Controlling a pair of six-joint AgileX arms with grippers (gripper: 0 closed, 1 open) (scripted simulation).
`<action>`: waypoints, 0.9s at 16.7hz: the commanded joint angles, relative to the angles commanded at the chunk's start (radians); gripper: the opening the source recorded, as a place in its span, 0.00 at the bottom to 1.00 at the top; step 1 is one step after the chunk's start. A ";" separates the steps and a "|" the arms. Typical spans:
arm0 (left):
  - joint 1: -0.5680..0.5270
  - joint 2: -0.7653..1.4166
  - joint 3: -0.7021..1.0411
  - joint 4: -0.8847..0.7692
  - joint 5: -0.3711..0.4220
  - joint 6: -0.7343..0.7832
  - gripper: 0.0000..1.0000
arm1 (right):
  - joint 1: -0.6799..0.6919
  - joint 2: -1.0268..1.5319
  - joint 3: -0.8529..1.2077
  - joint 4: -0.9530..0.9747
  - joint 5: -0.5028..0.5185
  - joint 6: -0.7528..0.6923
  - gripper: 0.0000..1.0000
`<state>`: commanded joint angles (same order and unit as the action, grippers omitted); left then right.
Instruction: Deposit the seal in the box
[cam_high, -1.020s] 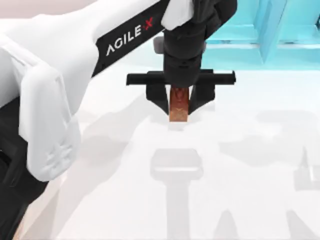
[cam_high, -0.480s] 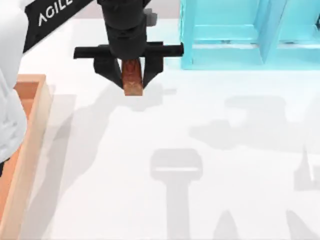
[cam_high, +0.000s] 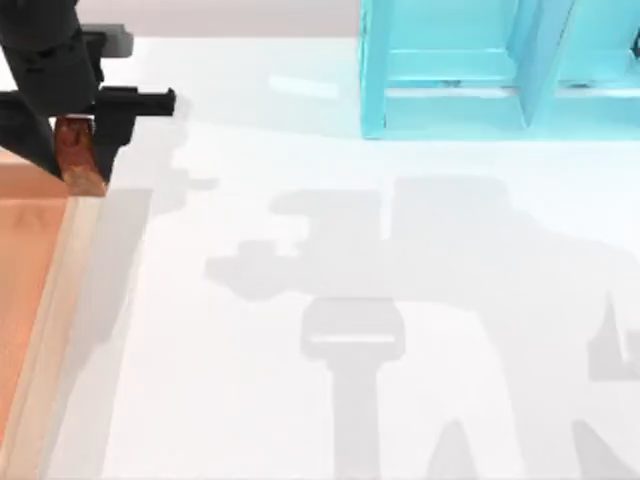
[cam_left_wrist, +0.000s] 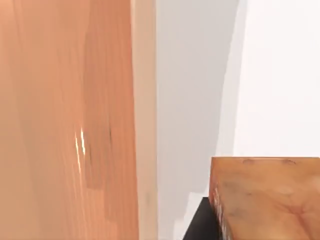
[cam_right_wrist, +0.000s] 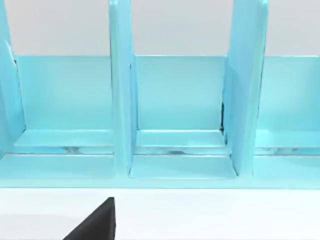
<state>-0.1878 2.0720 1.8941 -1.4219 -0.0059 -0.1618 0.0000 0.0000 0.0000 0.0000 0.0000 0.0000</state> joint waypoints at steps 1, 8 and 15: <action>0.038 -0.020 -0.027 0.005 -0.001 0.037 0.00 | 0.000 0.000 0.000 0.000 0.000 0.000 1.00; 0.403 -0.223 -0.273 0.053 -0.003 0.400 0.00 | 0.000 0.000 0.000 0.000 0.000 0.000 1.00; 0.461 -0.278 -0.323 0.071 0.004 0.463 0.00 | 0.000 0.000 0.000 0.000 0.000 0.000 1.00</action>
<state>0.2728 1.7943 1.5712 -1.3510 -0.0021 0.3007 0.0000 0.0000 0.0000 0.0000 0.0000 0.0000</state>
